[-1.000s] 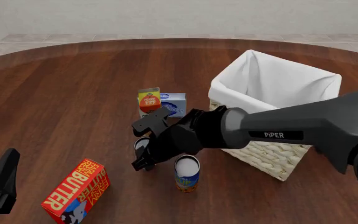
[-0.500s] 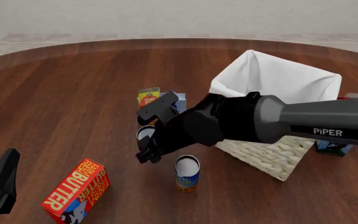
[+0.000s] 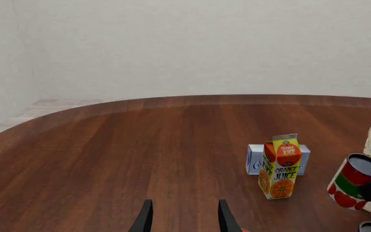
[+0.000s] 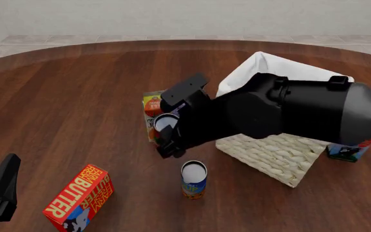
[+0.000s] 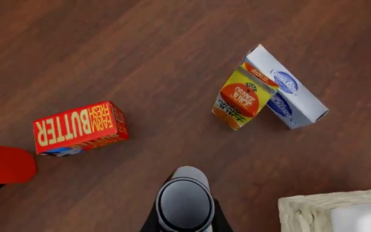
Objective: Pick up the tomato sauce, and put it in the basket.
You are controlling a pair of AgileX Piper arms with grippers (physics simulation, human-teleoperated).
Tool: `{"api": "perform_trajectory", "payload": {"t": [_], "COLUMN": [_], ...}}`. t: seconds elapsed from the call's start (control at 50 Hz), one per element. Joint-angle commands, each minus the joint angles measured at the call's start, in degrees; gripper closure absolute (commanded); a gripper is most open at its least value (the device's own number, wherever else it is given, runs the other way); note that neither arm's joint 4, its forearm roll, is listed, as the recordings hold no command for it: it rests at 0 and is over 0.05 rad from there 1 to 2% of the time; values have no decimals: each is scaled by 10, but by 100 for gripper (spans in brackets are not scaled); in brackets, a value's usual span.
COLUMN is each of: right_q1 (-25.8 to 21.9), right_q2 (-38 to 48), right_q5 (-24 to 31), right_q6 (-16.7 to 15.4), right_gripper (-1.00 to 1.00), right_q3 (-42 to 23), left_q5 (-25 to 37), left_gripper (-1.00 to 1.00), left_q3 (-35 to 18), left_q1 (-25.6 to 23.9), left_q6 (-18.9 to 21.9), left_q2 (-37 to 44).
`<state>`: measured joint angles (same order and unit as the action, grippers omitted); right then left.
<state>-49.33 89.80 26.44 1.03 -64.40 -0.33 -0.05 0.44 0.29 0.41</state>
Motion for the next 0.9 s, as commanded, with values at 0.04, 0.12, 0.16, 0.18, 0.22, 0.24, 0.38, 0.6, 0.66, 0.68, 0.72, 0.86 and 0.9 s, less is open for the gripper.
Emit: {"api": "perform_trajectory", "payload": {"t": [0.04, 0.12, 0.16, 0.18, 0.22, 0.24, 0.38, 0.6, 0.66, 0.68, 0.72, 0.86, 0.9], "right_q1": [8, 11, 13, 14, 15, 16, 26, 38, 42, 42, 47, 62, 65], "right_q2": [-69, -89, -96, -101, -111, -115, -155, -199, -209, -212, -219, -241, -246], "right_q5": [32, 42, 46, 49, 54, 55, 81, 123, 139, 142, 153, 185, 192], "right_q6": [2, -1, -3, -3, -3, -4, -7, -13, -15, -13, -17, -24, -26], "right_gripper": [100, 100, 100, 100, 100, 100, 100, 100, 100, 100, 100, 100, 100], "right_q3": [12, 14, 15, 16, 17, 18, 16, 4, -5, -6, -11, -31, -34], "left_q5": [0, 0, 0, 0, 0, 0, 0, 0, 0, 0, 0, 0, 0], "left_gripper": [-100, -100, -100, -100, -100, -100, -100, -100, -100, -100, -100, -100, -100], "left_q3": [0, 0, 0, 0, 0, 0, 0, 0, 0, 0, 0, 0, 0], "left_q1": [0, 0, 0, 0, 0, 0, 0, 0, 0, 0, 0, 0, 0], "left_q6": [0, 0, 0, 0, 0, 0, 0, 0, 0, 0, 0, 0, 0], "left_q2": [0, 0, 0, 0, 0, 0, 0, 0, 0, 0, 0, 0, 0]}}
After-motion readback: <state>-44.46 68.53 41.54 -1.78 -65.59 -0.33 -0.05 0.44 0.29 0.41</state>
